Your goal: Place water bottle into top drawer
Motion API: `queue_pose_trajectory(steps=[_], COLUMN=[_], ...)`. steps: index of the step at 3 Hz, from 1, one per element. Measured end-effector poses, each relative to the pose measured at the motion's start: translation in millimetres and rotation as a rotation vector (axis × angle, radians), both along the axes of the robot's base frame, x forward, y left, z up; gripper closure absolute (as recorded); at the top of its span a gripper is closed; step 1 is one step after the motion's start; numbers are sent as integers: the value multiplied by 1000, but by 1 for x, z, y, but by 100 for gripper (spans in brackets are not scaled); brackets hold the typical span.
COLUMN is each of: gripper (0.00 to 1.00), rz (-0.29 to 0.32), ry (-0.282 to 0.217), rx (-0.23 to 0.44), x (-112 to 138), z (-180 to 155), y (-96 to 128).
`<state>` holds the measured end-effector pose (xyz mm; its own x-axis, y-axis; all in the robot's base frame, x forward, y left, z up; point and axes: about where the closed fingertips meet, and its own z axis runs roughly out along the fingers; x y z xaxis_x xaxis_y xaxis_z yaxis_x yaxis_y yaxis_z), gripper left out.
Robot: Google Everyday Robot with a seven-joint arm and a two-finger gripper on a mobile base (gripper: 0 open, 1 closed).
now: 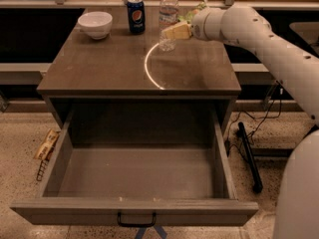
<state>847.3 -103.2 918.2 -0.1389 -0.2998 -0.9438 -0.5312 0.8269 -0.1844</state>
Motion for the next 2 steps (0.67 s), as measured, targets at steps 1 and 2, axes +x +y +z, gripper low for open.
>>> queue_pose_trajectory(steps=[1,2], gripper=[0,19], rz=[-2,27], ry=[0,10], rx=[49,79], x=[17,26], z=[5,11], y=[6,12])
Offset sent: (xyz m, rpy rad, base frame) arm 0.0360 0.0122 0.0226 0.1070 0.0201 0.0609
